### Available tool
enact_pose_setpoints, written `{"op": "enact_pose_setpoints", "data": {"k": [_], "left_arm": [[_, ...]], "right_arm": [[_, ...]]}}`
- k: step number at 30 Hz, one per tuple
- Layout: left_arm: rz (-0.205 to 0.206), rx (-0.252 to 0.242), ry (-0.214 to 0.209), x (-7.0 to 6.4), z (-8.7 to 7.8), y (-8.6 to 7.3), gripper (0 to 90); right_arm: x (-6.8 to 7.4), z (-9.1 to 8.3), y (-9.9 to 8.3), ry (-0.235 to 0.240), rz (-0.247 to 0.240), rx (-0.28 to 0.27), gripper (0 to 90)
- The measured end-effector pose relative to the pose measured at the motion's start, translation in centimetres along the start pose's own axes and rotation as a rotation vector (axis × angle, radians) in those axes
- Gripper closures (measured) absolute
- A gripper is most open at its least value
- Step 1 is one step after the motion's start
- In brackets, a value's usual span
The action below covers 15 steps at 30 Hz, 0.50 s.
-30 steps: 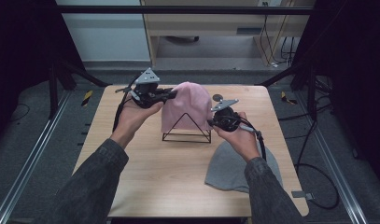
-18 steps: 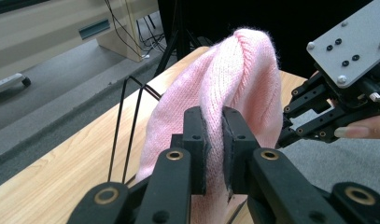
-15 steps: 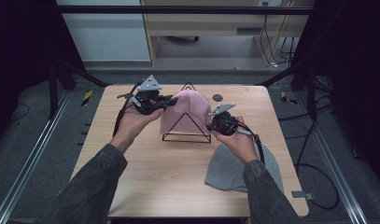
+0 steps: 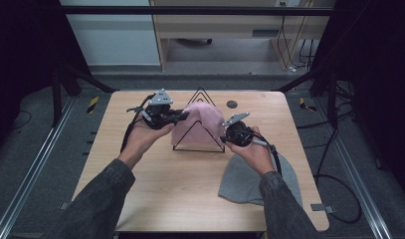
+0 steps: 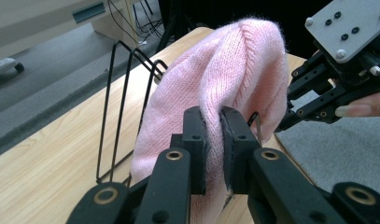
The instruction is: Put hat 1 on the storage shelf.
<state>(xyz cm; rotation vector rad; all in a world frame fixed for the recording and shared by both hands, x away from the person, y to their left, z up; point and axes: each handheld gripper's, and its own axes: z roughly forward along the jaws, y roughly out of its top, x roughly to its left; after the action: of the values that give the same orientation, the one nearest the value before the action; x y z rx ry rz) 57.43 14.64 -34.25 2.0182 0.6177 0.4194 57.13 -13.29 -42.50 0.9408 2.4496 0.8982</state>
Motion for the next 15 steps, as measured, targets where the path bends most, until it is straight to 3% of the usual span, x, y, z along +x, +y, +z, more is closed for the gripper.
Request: {"op": "enact_pose_setpoints", "data": {"k": [15], "left_arm": [[-0.010, 0.014, -0.020, -0.30, 0.53, -0.83, 80.7]], "right_arm": [[-0.09, 0.18, -0.53, 0.007, 0.010, 0.014, 77.5]]}}
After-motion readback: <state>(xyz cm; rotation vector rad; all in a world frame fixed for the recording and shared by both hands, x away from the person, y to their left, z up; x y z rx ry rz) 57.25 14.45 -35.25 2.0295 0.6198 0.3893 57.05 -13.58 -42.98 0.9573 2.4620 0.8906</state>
